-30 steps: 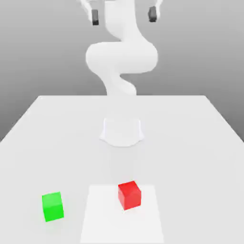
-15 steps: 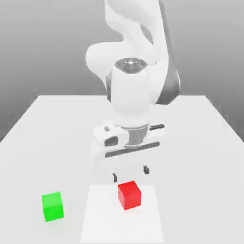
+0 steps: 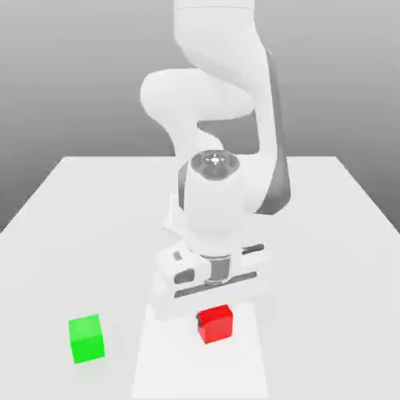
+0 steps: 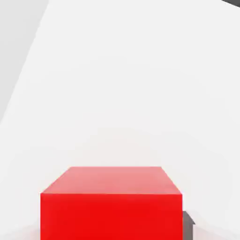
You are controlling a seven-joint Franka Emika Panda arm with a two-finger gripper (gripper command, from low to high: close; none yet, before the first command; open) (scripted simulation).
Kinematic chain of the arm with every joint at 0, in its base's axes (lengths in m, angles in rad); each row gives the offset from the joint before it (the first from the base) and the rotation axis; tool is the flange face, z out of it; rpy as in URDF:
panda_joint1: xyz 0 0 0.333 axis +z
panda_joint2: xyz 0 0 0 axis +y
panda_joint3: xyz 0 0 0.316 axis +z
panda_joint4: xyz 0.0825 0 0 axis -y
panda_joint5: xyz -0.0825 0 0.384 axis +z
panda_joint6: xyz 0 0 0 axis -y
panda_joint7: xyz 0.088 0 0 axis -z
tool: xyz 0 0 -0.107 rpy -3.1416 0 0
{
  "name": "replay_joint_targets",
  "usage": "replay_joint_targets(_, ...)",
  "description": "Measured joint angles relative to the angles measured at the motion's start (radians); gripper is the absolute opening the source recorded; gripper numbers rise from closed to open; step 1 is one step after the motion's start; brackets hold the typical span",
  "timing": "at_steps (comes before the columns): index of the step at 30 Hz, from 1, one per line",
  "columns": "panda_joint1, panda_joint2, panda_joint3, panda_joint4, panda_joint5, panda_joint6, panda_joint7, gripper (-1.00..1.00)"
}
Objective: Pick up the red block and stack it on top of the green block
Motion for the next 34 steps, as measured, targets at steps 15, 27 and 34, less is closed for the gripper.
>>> replay_joint_targets(15,0.026,-0.25,-0.125,0.012,-0.099,-0.262,0.009,-1.0)
replay_joint_targets(27,-0.221,-0.125,-0.282,0.186,0.005,-0.315,-0.271,-1.0)
replay_joint_targets(34,-0.254,-0.02,-0.233,0.191,0.091,-0.225,-0.335,1.0)
